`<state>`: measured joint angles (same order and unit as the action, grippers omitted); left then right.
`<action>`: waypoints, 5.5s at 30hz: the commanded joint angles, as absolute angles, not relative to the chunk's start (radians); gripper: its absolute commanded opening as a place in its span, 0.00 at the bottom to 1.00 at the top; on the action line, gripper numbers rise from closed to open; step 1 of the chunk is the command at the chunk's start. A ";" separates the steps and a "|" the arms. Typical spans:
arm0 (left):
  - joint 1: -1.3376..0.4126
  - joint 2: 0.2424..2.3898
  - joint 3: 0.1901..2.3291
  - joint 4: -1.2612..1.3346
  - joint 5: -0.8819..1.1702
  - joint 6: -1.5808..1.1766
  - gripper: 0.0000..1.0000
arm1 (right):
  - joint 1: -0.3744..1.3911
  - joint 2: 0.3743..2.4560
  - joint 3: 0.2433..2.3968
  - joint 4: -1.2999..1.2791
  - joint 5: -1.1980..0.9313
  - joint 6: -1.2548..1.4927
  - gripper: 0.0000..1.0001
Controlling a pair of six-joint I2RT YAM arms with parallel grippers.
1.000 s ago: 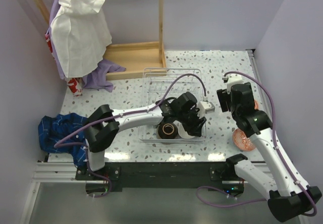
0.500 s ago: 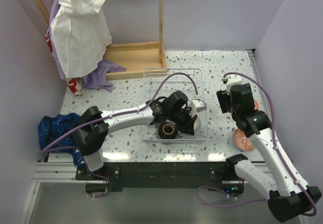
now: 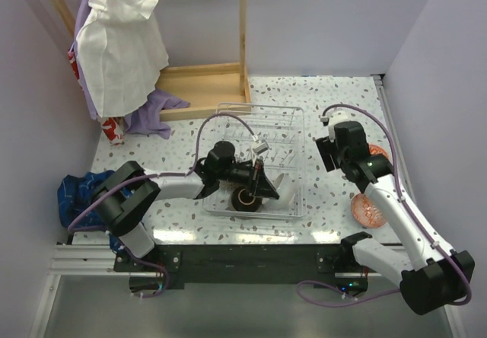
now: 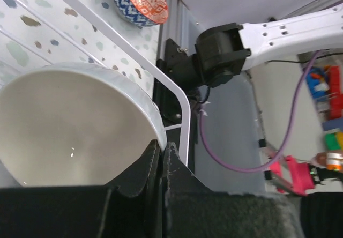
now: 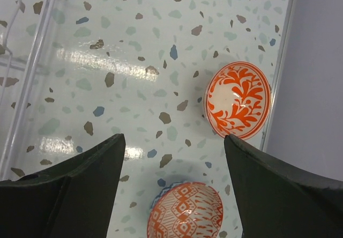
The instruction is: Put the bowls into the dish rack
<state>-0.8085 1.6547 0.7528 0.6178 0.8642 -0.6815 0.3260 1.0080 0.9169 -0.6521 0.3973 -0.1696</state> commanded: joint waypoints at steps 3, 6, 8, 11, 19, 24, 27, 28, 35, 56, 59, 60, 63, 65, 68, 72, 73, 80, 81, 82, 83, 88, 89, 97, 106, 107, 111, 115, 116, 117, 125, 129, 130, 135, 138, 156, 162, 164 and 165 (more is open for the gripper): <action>-0.772 1.632 0.598 1.192 0.974 -1.050 0.00 | 0.321 1.077 0.974 -0.580 0.319 -0.210 0.77; -0.756 1.638 0.598 1.198 0.973 -1.069 0.00 | 0.321 1.104 1.017 -0.568 0.206 -0.230 0.74; -0.746 1.632 0.597 1.177 0.969 -1.071 0.00 | 0.321 1.126 1.058 -0.589 0.070 -0.276 0.67; -0.715 1.621 0.603 1.085 0.966 -1.049 0.00 | 0.322 1.124 1.063 -0.635 -0.210 -0.347 0.51; -0.678 1.638 0.580 0.974 0.934 -1.034 0.10 | 0.386 1.167 1.017 -0.773 -0.488 -0.511 0.09; -0.676 1.661 0.581 0.942 0.919 -1.031 0.14 | 0.463 1.199 0.993 -0.793 -0.491 -0.572 0.02; -0.676 1.677 0.586 0.922 0.914 -1.028 0.16 | 0.511 1.213 0.977 -0.811 -0.503 -0.618 0.02; -0.676 1.686 0.586 0.922 0.914 -1.029 0.17 | 0.528 1.224 0.971 -0.816 -0.505 -0.630 0.02; -0.676 1.694 0.600 0.917 0.914 -1.023 0.28 | 0.575 1.262 0.927 -0.753 -0.522 -0.597 0.02; -0.523 1.577 0.911 -0.061 0.917 -0.407 0.51 | 0.678 1.353 0.940 -0.592 -0.515 -0.529 0.04; -0.509 1.546 0.931 -0.107 0.899 -0.364 0.54 | 0.709 1.373 0.956 -0.574 -0.511 -0.511 0.04; -0.506 1.522 0.936 -0.138 0.890 -0.353 0.54 | 0.718 1.377 0.959 -0.566 -0.511 -0.500 0.04; -0.488 1.461 0.954 -0.184 0.826 -0.312 0.55 | 0.767 1.402 0.974 -0.542 -0.500 -0.480 0.04; -0.477 1.439 0.965 -0.210 0.807 -0.273 0.55 | 0.784 1.420 0.986 -0.519 -0.491 -0.468 0.04; -0.476 1.425 0.951 -0.273 0.784 -0.241 0.55 | 0.804 1.442 1.002 -0.491 -0.474 -0.453 0.04; -0.463 1.365 0.923 -0.308 0.717 -0.213 0.56 | 0.810 1.454 1.014 -0.480 -0.453 -0.456 0.04; -0.450 1.358 0.930 -0.322 0.689 -0.197 0.56 | 0.810 1.459 1.020 -0.480 -0.449 -0.456 0.04; -0.338 1.253 0.927 -0.448 0.368 -0.109 0.53 | 0.824 1.502 1.075 -0.486 -0.436 -0.445 0.06; -0.325 1.244 0.917 -0.446 0.332 -0.097 0.53 | 0.831 1.508 1.084 -0.485 -0.433 -0.445 0.06; -0.324 1.238 0.908 -0.448 0.310 -0.080 0.52 | 0.834 1.523 1.101 -0.486 -0.428 -0.446 0.06; -0.321 1.229 0.905 -0.446 0.292 -0.078 0.52 | 0.838 1.529 1.109 -0.485 -0.426 -0.446 0.06; -0.305 1.218 0.896 -0.423 0.290 -0.110 0.51 | 0.864 1.583 1.173 -0.489 -0.419 -0.442 0.06; -0.304 1.206 0.890 -0.414 0.291 -0.113 0.51 | 0.868 1.591 1.184 -0.494 -0.416 -0.443 0.06; -0.301 1.134 0.864 -0.434 0.281 -0.078 0.51 | 0.908 1.597 1.244 -0.548 -0.416 -0.454 0.06; -0.301 1.117 0.948 -0.397 0.264 -0.019 0.53 | 0.688 1.435 1.296 -0.776 -0.319 -0.451 0.06; -0.301 1.117 0.957 -0.379 0.267 -0.011 0.53 | 0.587 1.425 1.305 -0.811 -0.319 -0.433 0.09; -0.301 1.126 0.989 -0.313 0.331 0.031 0.54 | 0.358 1.349 1.283 -0.913 -0.270 -0.433 0.36; -0.302 1.167 1.009 -0.279 0.388 0.051 0.54 | 0.220 1.176 1.152 -0.859 -0.076 -0.463 0.54; -0.302 1.173 1.012 -0.276 0.391 0.052 0.54 | 0.184 1.154 1.122 -0.844 -0.034 -0.457 0.57; -0.302 1.180 1.014 -0.273 0.394 0.055 0.54 | 0.164 1.132 1.065 -0.822 -0.003 -0.456 0.60; -0.307 1.252 1.048 -0.242 0.434 0.021 0.53 | -0.031 1.112 1.003 -0.853 0.049 -0.451 0.57; -0.313 1.288 1.081 -0.259 0.434 0.038 0.53 | -0.034 1.152 1.019 -1.001 0.029 -0.446 0.52; -0.313 1.304 1.086 -0.253 0.434 0.040 0.53 | -0.034 1.155 1.019 -1.012 0.031 -0.446 0.52; -0.318 1.351 1.095 -0.209 0.420 0.035 0.52 | -0.034 1.146 0.989 -0.944 0.077 -0.440 0.52; -0.318 1.371 1.107 -0.195 0.420 0.029 0.52 | -0.034 1.175 1.003 -0.847 0.107 -0.439 0.52; -0.318 1.373 1.106 -0.212 0.420 0.025 0.52 | -0.054 1.621 1.150 -0.646 0.216 -0.431 0.43; -0.316 1.373 1.097 -0.201 0.422 0.025 0.52 | -0.057 1.663 1.170 -0.644 0.238 -0.420 0.21; -0.316 1.371 1.095 -0.201 0.423 0.021 0.52 | -0.058 1.664 1.187 -0.667 0.238 -0.413 0.07; -0.316 1.368 1.095 -0.199 0.425 0.023 0.52 | -0.058 1.657 1.193 -0.678 0.232 -0.413 0.00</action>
<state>-0.3107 1.3865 1.0760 -0.2481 0.4156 0.0200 -0.0536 1.6672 1.1316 -0.6693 0.2138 -0.4271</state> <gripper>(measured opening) 0.523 0.111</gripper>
